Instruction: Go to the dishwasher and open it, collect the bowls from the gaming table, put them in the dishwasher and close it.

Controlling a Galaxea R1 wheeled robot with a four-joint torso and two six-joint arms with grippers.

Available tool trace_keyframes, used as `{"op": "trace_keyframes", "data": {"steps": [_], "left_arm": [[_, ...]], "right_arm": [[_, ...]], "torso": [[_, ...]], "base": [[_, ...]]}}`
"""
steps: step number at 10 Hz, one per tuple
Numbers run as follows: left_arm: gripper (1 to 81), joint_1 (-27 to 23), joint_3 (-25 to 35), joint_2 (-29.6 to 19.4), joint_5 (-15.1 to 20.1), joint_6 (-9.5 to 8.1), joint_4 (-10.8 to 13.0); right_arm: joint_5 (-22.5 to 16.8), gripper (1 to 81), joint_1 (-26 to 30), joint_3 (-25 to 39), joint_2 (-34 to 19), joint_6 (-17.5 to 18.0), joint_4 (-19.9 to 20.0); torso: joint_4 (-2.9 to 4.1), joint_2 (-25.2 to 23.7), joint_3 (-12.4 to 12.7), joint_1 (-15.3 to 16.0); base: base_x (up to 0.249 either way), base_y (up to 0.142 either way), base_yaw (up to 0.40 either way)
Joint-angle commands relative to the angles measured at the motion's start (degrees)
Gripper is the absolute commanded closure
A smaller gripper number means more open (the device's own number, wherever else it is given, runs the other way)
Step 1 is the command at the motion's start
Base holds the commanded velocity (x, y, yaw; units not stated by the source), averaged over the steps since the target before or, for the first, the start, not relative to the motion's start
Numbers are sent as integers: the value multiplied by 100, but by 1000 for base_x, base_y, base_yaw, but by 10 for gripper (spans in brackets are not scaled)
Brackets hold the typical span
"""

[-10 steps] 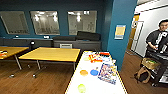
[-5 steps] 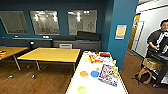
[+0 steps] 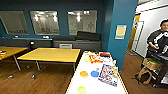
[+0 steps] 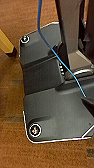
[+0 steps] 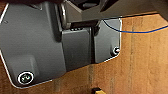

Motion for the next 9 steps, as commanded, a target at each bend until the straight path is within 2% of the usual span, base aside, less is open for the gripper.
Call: {"op": "trace_keyframes", "data": {"steps": [1,4,8,9], "left_arm": [[10,-265,53,6,268,38,49],[10,-265,53,15,268,29,32],[10,-265,53,23,277,29,-21],[10,-265,53,32,277,29,-21]], "right_arm": [[283,10,498,3197,-2556,446,170],[274,10,1068,4571,-3937,474,478],[178,10,2203,5724,-5548,465,1050],[38,10,2528,5970,-5865,465,1120]], "torso": [[0,0,0,0],[0,0,0,0],[0,0,0,0],[0,0,0,0]], "base": [[0,0,0],[0,0,0],[0,0,0],[0,0,0]]}}
